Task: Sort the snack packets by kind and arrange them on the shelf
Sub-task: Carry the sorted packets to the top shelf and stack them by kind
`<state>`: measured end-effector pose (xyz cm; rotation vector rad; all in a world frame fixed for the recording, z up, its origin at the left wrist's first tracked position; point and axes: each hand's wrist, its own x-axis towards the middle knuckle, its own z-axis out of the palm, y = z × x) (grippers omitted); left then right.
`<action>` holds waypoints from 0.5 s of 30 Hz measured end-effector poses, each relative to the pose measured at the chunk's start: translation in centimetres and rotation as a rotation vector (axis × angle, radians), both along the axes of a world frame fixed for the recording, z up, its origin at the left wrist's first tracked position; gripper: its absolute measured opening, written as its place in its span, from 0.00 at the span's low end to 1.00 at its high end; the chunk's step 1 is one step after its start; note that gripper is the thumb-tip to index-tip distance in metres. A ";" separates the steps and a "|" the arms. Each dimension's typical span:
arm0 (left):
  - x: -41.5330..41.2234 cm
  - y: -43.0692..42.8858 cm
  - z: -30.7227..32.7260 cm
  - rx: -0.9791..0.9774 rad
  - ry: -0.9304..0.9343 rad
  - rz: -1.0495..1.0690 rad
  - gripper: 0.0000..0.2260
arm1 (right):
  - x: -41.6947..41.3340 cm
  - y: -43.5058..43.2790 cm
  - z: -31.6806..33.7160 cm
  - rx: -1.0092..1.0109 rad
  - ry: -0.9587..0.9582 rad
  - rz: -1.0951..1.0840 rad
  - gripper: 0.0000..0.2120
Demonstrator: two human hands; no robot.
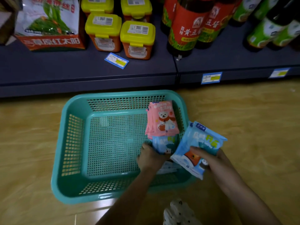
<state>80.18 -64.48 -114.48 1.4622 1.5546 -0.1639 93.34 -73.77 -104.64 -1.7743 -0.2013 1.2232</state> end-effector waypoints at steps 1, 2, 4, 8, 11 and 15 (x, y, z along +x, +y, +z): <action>0.1 0.2 -0.1 -0.037 -0.020 -0.008 0.32 | 0.1 -0.1 -0.1 -0.012 -0.004 -0.010 0.08; 0.1 0.5 -0.2 -0.066 -0.042 -0.023 0.31 | 0.2 -0.1 -0.2 -0.015 -0.003 -0.017 0.08; 0.1 0.7 -0.2 -0.083 -0.085 -0.038 0.25 | 0.2 -0.1 -0.2 -0.012 -0.001 -0.023 0.09; -0.6 0.7 0.0 -0.156 -0.240 0.043 0.21 | 0.0 -0.1 -0.3 0.010 0.004 -0.041 0.10; -1.7 1.0 0.5 -0.237 -0.348 0.095 0.18 | -0.3 0.2 0.0 0.046 -0.007 -0.034 0.12; -4.5 2.1 2.7 -0.381 -0.514 0.162 0.17 | -1.0 1.5 0.5 0.115 -0.004 -0.018 0.17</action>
